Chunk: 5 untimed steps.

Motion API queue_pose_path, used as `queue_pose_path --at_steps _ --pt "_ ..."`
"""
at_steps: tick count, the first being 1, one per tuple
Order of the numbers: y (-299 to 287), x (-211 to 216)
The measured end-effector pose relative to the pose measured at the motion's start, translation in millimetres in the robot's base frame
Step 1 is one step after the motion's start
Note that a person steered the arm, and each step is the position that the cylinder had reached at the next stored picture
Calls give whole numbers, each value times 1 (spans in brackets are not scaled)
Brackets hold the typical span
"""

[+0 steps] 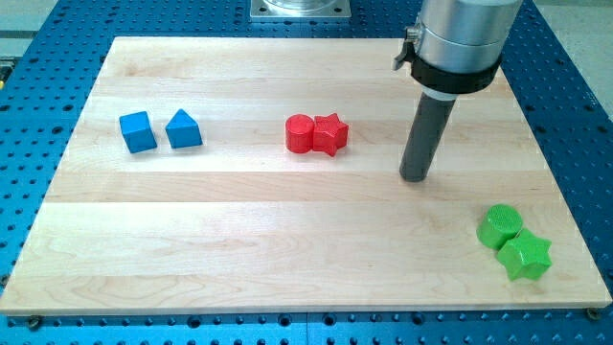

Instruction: Move the green circle to the top left of the green star

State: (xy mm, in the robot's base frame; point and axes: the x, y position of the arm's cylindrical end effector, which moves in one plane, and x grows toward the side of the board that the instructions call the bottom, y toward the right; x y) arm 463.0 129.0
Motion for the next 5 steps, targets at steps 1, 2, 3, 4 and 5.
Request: queue_pose_path --at_steps 1,2,3,4,5 --pt "-4 0" --pt "-5 2" --pt "-45 38" --pt "-70 53" --pt "-69 53"
